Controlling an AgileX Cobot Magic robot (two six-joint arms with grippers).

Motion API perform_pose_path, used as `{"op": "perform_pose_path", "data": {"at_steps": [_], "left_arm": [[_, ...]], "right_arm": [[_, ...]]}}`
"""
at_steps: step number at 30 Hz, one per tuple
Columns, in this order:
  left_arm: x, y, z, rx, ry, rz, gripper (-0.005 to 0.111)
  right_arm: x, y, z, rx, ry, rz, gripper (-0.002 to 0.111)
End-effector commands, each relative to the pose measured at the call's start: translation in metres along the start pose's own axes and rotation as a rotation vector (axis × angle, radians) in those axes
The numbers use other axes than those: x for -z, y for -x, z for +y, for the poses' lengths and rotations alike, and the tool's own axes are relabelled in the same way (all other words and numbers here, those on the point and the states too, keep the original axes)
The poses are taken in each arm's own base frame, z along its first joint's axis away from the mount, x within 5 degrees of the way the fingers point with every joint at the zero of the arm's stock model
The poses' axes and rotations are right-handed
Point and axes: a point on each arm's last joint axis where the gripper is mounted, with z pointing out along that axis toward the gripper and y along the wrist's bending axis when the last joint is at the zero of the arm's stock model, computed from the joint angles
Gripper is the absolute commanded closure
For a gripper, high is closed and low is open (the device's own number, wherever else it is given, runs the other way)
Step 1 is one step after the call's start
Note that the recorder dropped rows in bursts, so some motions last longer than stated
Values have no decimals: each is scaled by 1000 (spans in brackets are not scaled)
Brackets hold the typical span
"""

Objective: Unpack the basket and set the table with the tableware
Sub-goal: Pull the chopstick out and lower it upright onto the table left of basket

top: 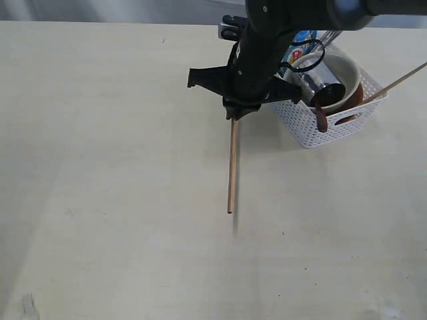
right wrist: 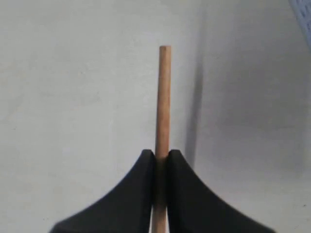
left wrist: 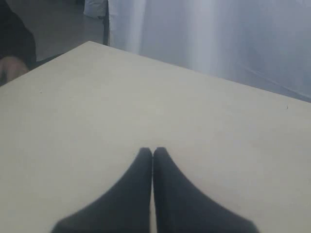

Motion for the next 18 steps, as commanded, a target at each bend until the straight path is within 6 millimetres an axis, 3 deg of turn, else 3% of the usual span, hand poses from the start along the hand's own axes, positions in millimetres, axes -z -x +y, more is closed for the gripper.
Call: {"op": "perform_pose_path", "data": {"at_steps": [1,18], "left_arm": [[0,0,0,-5,-4,-9,106],[0,0,0,-5,-4,-9,106]], "right_arm": [[-20,-2,-1,3,-30,37,109],[-42,1,-11,-91,-72,38,109]]}}
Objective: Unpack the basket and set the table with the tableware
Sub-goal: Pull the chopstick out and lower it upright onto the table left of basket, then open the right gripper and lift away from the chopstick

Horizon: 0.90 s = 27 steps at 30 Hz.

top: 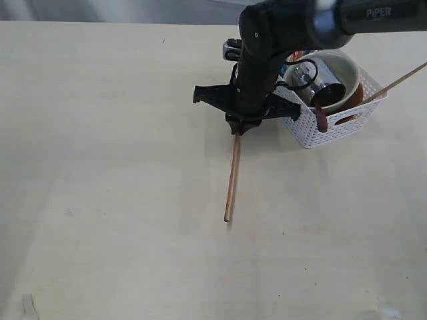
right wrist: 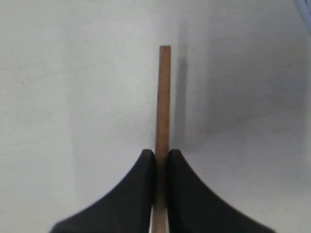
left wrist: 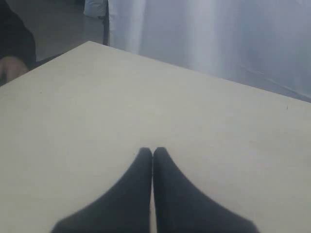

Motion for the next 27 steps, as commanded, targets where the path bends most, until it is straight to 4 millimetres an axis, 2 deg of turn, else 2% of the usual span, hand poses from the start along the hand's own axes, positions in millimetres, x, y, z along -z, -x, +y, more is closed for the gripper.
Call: {"op": "perform_pose_path", "data": {"at_steps": [1,7,12,16,19,27], "left_arm": [[0,0,0,-5,-4,-9,106],[0,0,0,-7,-8,-8,106],[0,0,0,-7,-8,-8,106],[0,0,0,-7,-8,-8,106],[0,0,0,-7,-8,-8,106],[0,0,0,-7,-8,-8,106]], "right_arm": [[-8,3,-4,-11,-20,-1,109],[-11,5,-7,15,-48,-12,107],[-10,6,-8,27,-58,-18,72],[-8,7,-8,36,-53,-30,70],[13,10,-6,61,-23,-66,70],[105,14,-8,151,64,-262,70]]}}
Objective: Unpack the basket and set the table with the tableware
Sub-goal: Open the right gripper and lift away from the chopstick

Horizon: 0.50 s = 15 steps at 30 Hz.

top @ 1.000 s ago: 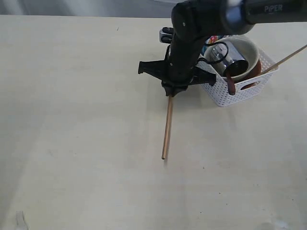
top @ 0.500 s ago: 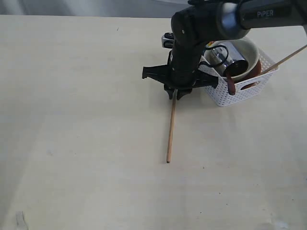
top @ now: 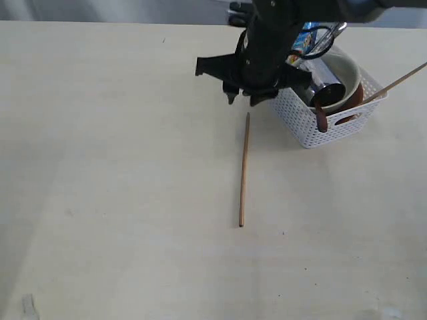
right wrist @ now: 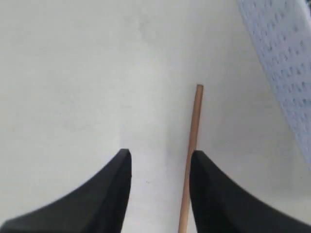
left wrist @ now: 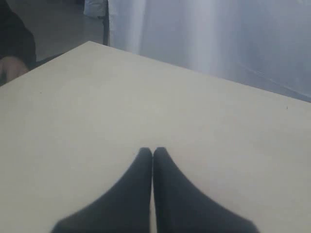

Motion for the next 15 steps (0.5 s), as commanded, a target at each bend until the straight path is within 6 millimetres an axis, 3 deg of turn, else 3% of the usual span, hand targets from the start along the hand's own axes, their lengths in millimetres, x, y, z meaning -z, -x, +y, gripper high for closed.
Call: {"op": "perform_pose_path", "data": {"at_steps": [1,5,10,15], "left_arm": [[0,0,0,-7,-8,-8,106],[0,0,0,-7,-8,-8,106],[0,0,0,-7,-8,-8,106],[0,0,0,-7,-8,-8,106]], "right_arm": [[56,14,-8,76,9,-146,70],[101,18,-31,105,-83,-225,65],[136,23,-84,0,-227,-211,52],[141,15,-133,-124,-303,-179,52]]}}
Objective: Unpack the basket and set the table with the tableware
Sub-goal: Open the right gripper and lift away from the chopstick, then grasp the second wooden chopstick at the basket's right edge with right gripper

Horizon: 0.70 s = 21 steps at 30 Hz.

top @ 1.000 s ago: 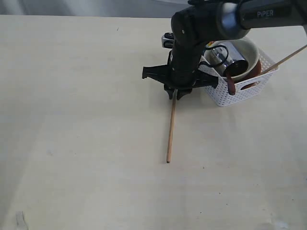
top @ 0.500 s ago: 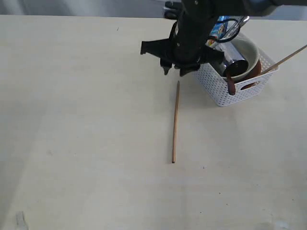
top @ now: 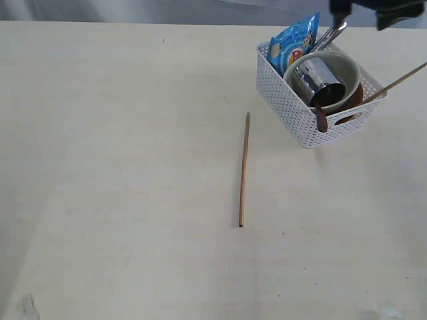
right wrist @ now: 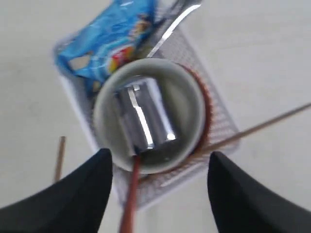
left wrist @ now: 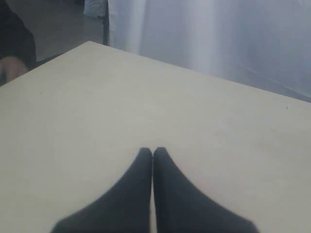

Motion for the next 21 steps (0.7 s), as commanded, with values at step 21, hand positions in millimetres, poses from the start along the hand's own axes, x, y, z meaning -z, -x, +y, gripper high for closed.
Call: {"op": "perform_pose_path", "data": {"at_steps": [21], "left_arm": [[0,0,0,-7,-8,-8,106]], "right_arm": [[-87,-62,-105,-428,-45,-139,52]]}}
